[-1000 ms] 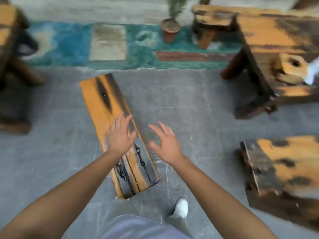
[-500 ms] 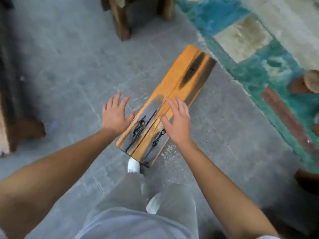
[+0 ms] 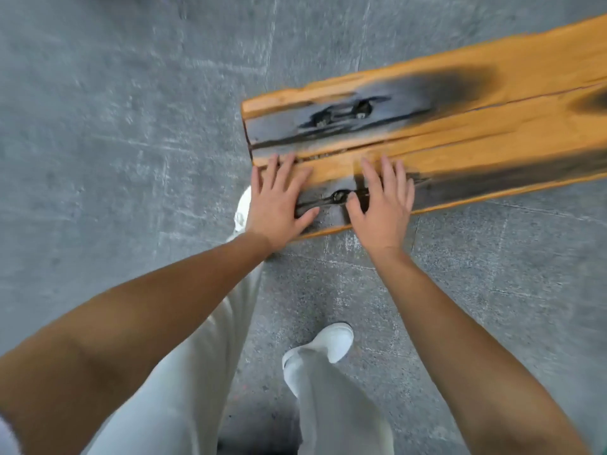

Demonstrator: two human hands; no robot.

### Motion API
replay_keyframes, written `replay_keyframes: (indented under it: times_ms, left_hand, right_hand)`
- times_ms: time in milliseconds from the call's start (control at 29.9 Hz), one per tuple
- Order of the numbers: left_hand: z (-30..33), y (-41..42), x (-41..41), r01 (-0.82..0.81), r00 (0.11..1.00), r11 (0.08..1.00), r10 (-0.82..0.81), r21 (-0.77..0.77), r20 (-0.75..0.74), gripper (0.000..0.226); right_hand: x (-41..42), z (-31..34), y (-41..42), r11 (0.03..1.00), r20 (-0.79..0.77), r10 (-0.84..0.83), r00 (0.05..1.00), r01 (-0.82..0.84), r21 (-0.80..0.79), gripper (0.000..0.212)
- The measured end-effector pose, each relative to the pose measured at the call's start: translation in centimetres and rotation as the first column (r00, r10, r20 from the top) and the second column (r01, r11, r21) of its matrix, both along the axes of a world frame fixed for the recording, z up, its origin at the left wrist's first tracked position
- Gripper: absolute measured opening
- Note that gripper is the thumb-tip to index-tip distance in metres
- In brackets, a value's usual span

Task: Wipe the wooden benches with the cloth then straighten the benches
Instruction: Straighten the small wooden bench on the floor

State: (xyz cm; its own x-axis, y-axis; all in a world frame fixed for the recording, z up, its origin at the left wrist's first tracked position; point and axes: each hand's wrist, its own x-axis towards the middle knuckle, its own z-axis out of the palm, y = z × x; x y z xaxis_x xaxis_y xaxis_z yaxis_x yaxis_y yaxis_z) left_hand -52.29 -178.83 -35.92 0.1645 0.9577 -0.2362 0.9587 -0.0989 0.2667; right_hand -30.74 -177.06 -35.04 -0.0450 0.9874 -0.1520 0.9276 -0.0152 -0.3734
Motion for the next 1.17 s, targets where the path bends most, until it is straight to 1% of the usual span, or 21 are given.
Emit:
replay_keyframes:
  times_ms: [67, 167, 234, 367, 434, 468, 568, 702, 869, 1069, 1169]
  left_hand:
    - [-3.0, -2.3, 1.0, -0.094, 0.995, 0.994, 0.093, 0.058, 0.023, 0.072]
    - [-4.8, -4.5, 2.2, -0.324, 0.946, 0.938, 0.318, 0.121, 0.067, 0.065]
    - [-5.1, -5.0, 3.0, -0.382, 0.921, 0.913, 0.364, 0.141, 0.138, 0.062]
    - [-5.3, -4.8, 3.4, -0.428, 0.892, 0.862, 0.353, 0.273, 0.282, 0.052]
    - [-6.1, -3.7, 3.5, -0.49, 0.867, 0.814, 0.417, 0.312, 0.272, 0.046]
    - [-6.0, -3.3, 3.5, -0.504, 0.86, 0.813, 0.442, 0.292, 0.254, 0.044]
    - [-6.0, -2.3, 2.8, -0.467, 0.88, 0.829, 0.402, 0.307, 0.251, 0.043]
    - [-6.9, 1.0, 0.4, -0.465, 0.881, 0.819, 0.393, 0.337, 0.263, 0.042]
    - [-8.0, 6.3, -3.1, -0.377, 0.924, 0.827, 0.302, 0.417, 0.237, 0.043]
    - [-7.7, 12.9, -6.6, -0.262, 0.959, 0.873, 0.188, 0.411, 0.213, 0.043]
    - [-7.8, 16.9, -8.5, -0.215, 0.972, 0.877, 0.146, 0.43, 0.186, 0.043]
  right_hand:
    - [0.0, -2.9, -0.7, 0.998, 0.057, -0.002, 0.998, -0.002, 0.07, 0.058]
    - [-0.3, -5.8, -1.3, 0.978, 0.113, -0.003, 0.994, -0.021, 0.206, 0.056]
    - [-0.4, -6.6, -1.4, 0.965, 0.106, -0.041, 0.993, 0.012, 0.263, 0.055]
    - [-0.7, -6.8, -1.9, 0.924, 0.124, -0.087, 0.989, 0.034, 0.38, 0.055]
    - [-1.3, -7.8, -0.7, 0.902, 0.115, -0.12, 0.986, 0.06, 0.428, 0.056]
    - [-1.6, -7.9, -0.3, 0.904, 0.104, -0.133, 0.986, 0.078, 0.42, 0.056]
    - [-2.5, -7.8, 0.4, 0.892, 0.118, -0.168, 0.979, 0.1, 0.442, 0.056]
    - [-4.7, -8.0, 2.9, 0.881, 0.085, -0.213, 0.973, 0.154, 0.447, 0.057]
    - [-7.7, -8.2, 7.1, 0.876, 0.086, -0.267, 0.96, 0.204, 0.438, 0.057]
    - [-10.8, -8.5, 12.2, 0.864, 0.099, -0.343, 0.934, 0.272, 0.425, 0.056]
    - [-12.6, -8.2, 15.4, 0.863, 0.086, -0.377, 0.922, 0.316, 0.394, 0.055]
